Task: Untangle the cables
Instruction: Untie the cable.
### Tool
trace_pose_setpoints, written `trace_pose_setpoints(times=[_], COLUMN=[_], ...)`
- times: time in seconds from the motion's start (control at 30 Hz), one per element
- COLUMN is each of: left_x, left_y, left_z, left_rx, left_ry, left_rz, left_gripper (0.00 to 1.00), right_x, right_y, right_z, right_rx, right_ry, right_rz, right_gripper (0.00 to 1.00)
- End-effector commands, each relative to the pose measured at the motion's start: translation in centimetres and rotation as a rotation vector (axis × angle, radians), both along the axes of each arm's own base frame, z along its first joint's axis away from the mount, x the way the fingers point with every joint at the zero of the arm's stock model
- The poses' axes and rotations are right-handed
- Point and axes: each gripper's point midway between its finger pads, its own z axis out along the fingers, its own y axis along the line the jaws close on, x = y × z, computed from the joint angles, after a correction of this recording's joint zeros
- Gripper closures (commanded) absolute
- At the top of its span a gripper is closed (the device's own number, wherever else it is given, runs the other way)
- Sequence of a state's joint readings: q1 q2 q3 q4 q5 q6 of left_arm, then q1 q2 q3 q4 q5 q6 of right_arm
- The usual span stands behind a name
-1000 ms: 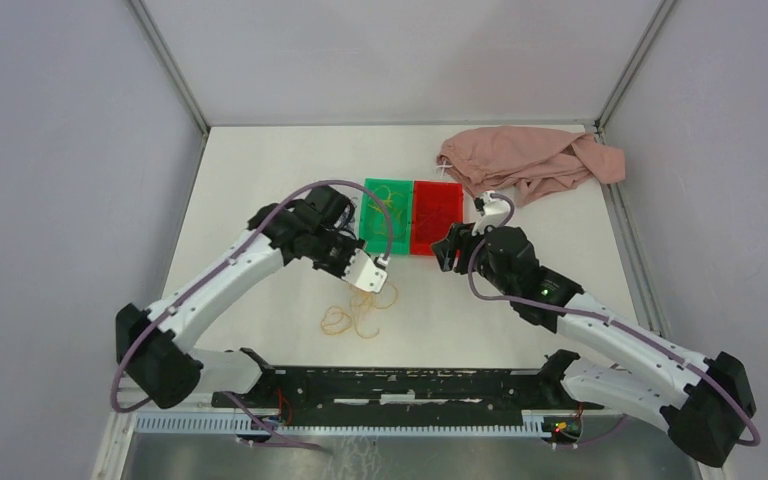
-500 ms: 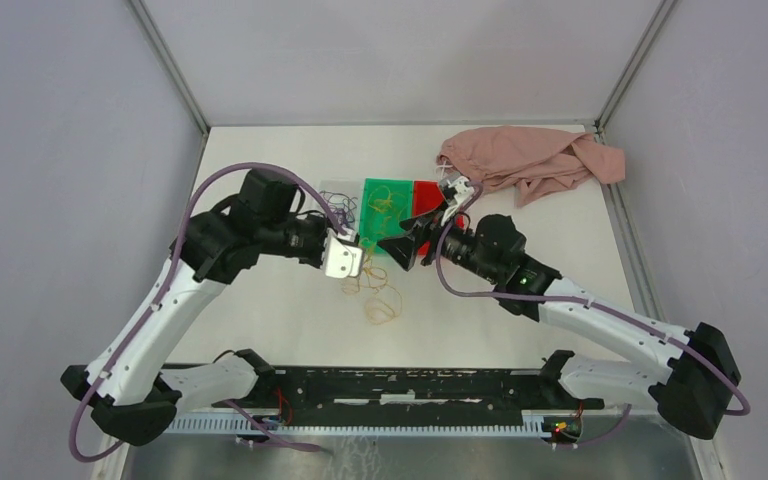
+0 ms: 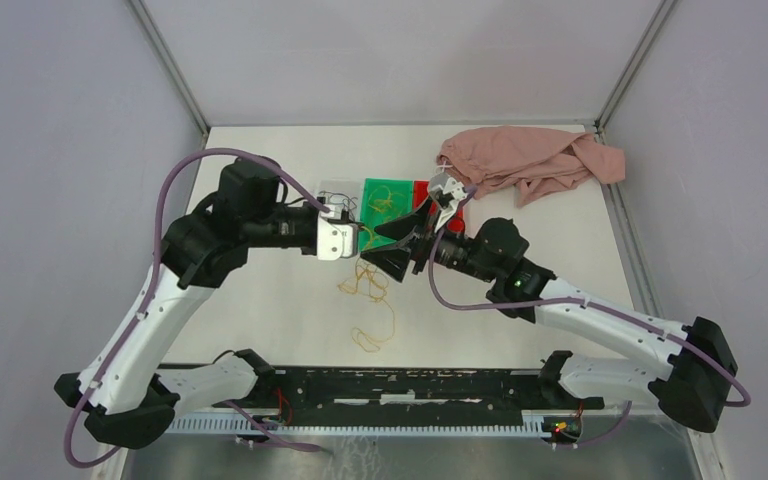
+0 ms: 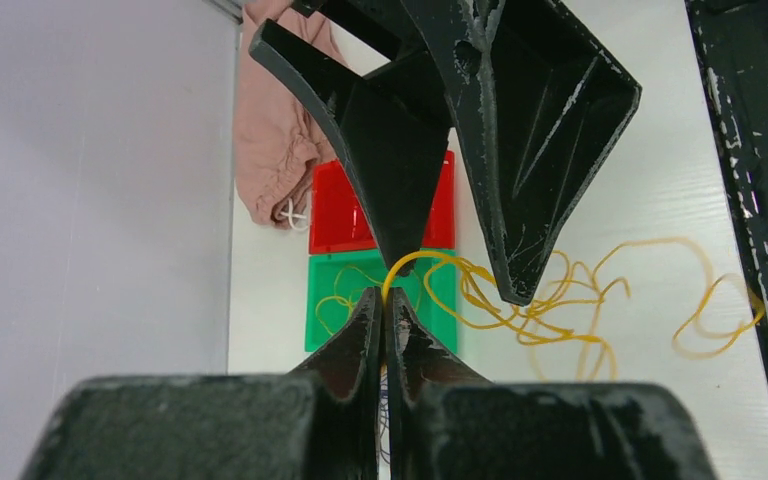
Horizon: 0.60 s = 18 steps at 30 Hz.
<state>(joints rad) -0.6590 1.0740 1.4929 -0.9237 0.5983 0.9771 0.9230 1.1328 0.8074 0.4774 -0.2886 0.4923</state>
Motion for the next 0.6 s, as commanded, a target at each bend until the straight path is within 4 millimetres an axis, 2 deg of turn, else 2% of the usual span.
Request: trace_pose_setpoints(times=[0.0, 0.2, 0.43, 0.57], left_x=[-1.0, -1.4, -1.5, -1.5], left_y=[-0.5, -0.6, -0.9, -1.0], left_z=[4.0, 5.1, 5.8, 6.8], left_rx=[-0.116, -0.154, -0.178, -0.206], left_ry=[-0.035, -0.042, -0.031, -0.036], left_rz=[-0.024, -0.031, -0.040, -0.036], left_gripper=[0.97, 0.97, 0.97, 0.97], right_x=[-1.2, -0.8, 0.3, 1.2], right_y=[-0.7, -1.6, 1.1, 2.1], right_z=[4.0, 4.9, 6.9, 6.6], right_rx=[0.105, 0.122, 0.159, 0.163], right_ry=[-0.050, -0.050, -0.027, 0.004], right_rz=[0.024, -0.024, 0.014, 0.008], right_gripper=[0.26, 0.29, 0.39, 0.50])
